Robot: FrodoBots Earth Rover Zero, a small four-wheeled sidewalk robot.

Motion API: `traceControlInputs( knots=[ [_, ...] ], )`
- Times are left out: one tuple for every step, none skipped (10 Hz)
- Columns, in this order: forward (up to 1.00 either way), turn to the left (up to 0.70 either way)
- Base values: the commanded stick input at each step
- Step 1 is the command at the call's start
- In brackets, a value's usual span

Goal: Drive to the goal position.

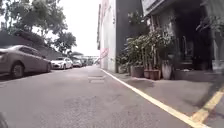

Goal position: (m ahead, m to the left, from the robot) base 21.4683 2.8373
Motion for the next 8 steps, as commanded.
traceControlInputs(
  knots=[
    [0.45,0.00],
    [0.45,0.00],
    [0.45,0.00],
    [0.45,0.00],
    [0.45,0.00],
    [0.45,0.00],
    [0.45,0.00],
    [0.45,0.00]
  ],
)
